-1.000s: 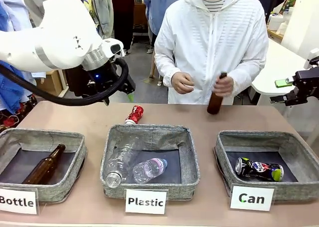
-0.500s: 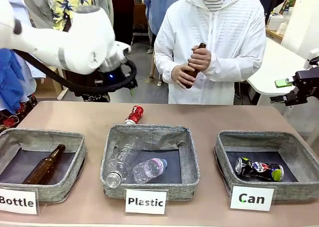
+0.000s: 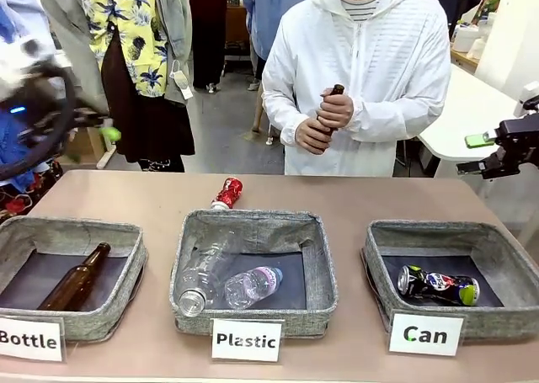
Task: Sort the can waste into the basket.
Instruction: Pick up the can waste from the table and place it in the right Fabric basket.
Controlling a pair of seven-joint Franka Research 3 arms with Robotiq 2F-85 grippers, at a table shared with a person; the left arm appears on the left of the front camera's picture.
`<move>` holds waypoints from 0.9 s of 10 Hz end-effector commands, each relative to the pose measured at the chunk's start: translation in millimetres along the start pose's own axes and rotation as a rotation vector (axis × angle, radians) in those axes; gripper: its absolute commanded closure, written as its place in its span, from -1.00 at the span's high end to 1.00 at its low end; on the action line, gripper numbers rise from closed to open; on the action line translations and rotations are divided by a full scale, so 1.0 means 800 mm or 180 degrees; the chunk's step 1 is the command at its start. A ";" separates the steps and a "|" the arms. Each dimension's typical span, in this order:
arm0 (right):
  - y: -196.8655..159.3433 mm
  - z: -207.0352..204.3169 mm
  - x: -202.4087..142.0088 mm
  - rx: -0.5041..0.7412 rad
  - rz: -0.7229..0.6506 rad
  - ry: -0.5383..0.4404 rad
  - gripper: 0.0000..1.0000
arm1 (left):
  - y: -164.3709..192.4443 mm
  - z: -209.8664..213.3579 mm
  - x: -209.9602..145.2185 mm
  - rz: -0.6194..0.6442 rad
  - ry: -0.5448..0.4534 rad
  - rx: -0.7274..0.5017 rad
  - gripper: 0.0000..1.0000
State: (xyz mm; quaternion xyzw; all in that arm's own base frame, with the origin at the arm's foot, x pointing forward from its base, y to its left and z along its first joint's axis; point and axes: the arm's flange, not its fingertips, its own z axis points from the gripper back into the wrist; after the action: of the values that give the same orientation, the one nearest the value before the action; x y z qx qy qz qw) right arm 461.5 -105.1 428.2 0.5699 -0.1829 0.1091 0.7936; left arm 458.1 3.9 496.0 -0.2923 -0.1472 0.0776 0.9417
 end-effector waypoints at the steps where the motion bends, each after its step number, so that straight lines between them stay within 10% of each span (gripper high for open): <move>1: 0.002 0.003 0.001 0.0022 0.0068 0.0012 1.00 | 0.059 0.004 -0.024 -0.0055 0.0137 -0.0400 1.00; 5: 0.002 0.003 0.001 0.0022 0.0068 0.0012 1.00 | 0.044 0.076 0.021 -0.0180 0.0252 -0.0498 1.00; 7: 0.002 0.003 0.001 0.0022 0.0068 0.0012 1.00 | 0.089 0.155 0.020 -0.0158 0.0535 -0.0575 1.00; 9: 0.002 0.003 0.001 0.0022 0.0068 0.0012 1.00 | 0.165 0.249 -0.046 0.0166 0.0121 -0.0964 1.00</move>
State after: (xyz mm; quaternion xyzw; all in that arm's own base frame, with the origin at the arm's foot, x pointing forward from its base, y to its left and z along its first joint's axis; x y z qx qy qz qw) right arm 461.5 -105.2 428.1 0.5699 -0.1829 0.1091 0.7937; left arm 381.2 181.2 567.3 -0.4014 -0.1018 0.0560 0.9085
